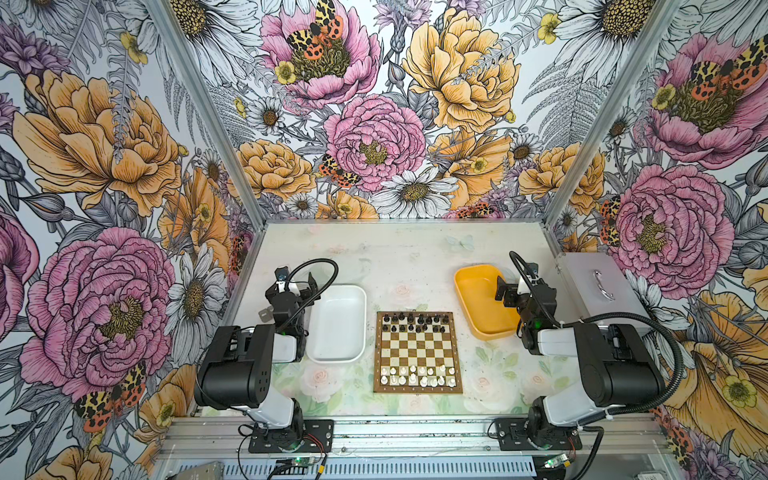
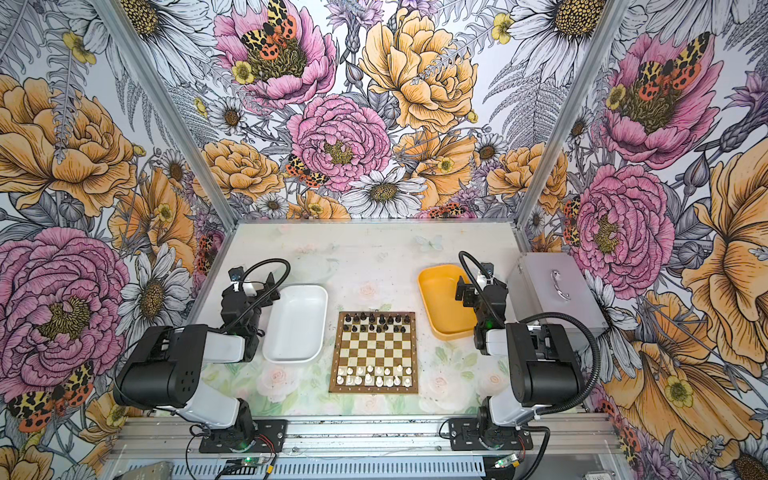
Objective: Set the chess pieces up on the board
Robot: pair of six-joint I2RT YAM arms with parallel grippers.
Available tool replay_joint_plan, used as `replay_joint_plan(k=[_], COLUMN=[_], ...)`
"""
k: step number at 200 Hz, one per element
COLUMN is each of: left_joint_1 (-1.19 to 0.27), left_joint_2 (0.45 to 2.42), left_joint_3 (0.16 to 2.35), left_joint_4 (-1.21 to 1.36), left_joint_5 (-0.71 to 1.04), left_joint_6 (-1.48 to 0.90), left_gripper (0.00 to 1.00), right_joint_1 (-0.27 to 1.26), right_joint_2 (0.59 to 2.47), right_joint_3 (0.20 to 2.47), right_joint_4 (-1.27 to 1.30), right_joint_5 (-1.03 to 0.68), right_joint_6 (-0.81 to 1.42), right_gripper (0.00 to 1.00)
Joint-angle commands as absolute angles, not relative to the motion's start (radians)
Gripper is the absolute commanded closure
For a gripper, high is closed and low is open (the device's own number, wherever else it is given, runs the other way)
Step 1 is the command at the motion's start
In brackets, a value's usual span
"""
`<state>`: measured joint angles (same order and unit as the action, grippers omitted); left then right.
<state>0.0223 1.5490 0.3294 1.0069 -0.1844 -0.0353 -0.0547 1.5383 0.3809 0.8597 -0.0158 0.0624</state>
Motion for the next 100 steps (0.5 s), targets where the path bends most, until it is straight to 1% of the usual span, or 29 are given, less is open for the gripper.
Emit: replay_joint_plan(k=[1, 60, 74, 100], left_joint_1=[0.023, 0.001, -0.014, -0.015], left_joint_2=[1.55, 1.551, 1.551, 1.551], left_joint_3=[0.347, 0.354, 0.359, 0.361], left_joint_4=[0.996, 0.985, 0.977, 0.975], left_joint_5=[-0.16, -0.203, -0.266, -0.273], left_joint_6=[-0.042, -0.032, -0.025, -0.02], left_gripper=[0.01, 0.01, 0.01, 0.01], right_joint_1=[-0.055, -0.054, -0.055, -0.055], right_joint_2=[1.538, 1.537, 1.537, 1.537], right_joint_3=[0.397, 0.395, 0.396, 0.396], right_joint_4=[0.859, 0.862, 0.862, 0.861], right_joint_5=[-0.043, -0.04, -0.04, -0.04], right_joint_6=[0.078, 0.078, 0.077, 0.077], right_gripper=[0.0, 0.0, 0.0, 0.0])
